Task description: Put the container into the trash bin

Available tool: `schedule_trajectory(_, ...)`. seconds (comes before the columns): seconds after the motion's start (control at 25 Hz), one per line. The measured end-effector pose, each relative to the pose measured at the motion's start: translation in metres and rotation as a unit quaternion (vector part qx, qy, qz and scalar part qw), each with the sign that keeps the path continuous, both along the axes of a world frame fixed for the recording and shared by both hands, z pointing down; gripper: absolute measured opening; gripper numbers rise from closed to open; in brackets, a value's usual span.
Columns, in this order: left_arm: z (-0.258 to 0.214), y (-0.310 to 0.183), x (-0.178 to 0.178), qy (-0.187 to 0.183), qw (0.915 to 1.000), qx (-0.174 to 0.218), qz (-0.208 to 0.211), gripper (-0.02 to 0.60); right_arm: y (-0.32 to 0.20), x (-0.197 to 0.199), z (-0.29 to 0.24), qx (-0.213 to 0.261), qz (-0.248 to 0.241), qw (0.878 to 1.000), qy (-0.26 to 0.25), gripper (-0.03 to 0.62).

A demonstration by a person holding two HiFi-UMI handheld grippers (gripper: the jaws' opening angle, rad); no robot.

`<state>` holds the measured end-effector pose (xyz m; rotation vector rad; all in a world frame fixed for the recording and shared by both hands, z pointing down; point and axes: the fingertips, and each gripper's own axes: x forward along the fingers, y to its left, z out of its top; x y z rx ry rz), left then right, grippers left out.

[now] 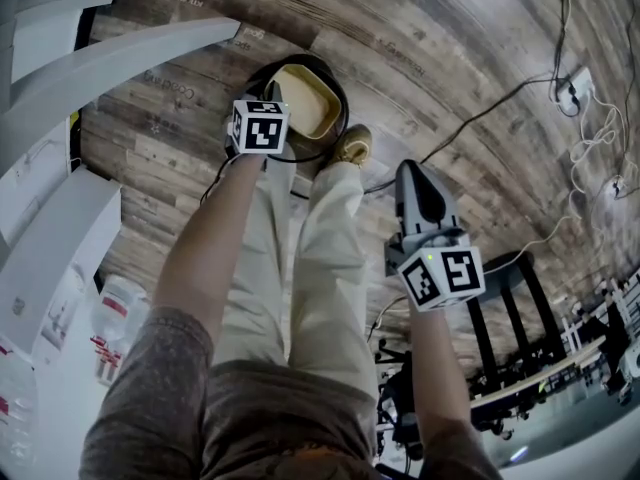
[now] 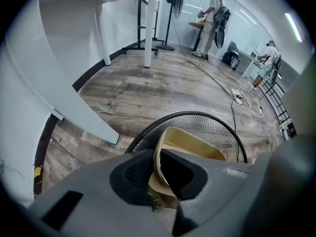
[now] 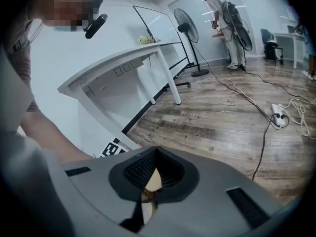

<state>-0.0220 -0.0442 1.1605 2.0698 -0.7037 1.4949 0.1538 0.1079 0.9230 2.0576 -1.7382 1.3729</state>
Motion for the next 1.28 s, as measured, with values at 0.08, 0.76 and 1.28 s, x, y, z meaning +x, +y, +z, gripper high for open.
schedule_trajectory(0.08,0.003,0.001,0.003,-0.003,1.0,-0.002,0.004,0.04,-0.001,0.002,0.004,-0.001,0.002,1.0,-0.002,0.002)
schedule_trajectory(0.76,0.016,0.014,0.015,-0.012,0.999,-0.037,0.024,0.083,-0.018,0.002,0.014,0.004,-0.001,1.0,-0.012,0.002)
schedule_trajectory(1.28,-0.042,0.008,0.016,0.003,0.999,-0.036,0.027,0.089,-0.029,0.004,-0.023,0.023,0.007,1.0,-0.002,0.002)
